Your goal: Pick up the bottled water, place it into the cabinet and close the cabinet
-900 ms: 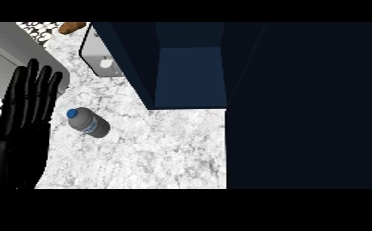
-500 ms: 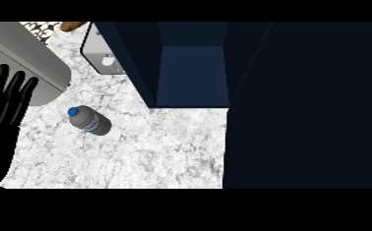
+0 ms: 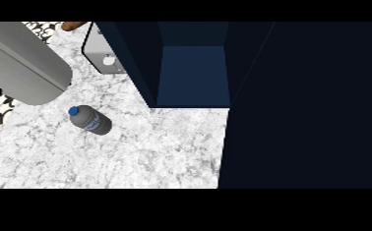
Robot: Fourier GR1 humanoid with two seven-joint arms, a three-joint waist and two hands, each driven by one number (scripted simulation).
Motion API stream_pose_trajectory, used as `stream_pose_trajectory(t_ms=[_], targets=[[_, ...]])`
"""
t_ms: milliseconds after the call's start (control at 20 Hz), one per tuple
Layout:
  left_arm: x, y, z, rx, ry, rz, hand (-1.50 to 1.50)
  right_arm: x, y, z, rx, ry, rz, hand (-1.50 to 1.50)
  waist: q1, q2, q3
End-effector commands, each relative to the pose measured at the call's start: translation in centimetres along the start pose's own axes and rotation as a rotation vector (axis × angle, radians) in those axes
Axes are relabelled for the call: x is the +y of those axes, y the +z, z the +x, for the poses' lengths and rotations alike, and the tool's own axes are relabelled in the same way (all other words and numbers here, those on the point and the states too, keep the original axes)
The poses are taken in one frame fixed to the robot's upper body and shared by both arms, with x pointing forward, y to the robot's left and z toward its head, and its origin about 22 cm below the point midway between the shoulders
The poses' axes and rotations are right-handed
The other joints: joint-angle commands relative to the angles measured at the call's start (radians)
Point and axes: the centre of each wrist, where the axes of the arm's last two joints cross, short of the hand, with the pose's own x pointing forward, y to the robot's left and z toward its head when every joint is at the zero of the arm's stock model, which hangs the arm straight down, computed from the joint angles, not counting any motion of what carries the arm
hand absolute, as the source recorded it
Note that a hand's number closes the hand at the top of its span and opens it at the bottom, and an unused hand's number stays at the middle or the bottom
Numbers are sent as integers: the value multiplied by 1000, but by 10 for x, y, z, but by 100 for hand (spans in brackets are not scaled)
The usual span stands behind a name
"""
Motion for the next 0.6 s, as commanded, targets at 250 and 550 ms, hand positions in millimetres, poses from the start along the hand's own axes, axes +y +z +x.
stream_pose_trajectory(t_ms=[250, 550], targets=[[4, 28, 16, 72, -4, 17, -150, 32, 13, 13, 17, -29, -8, -150, 0, 0, 1], [17, 12, 7, 115, -66, 25, -150, 29, 6, 27, 11, -35, 19, -150, -5, 2, 0]])
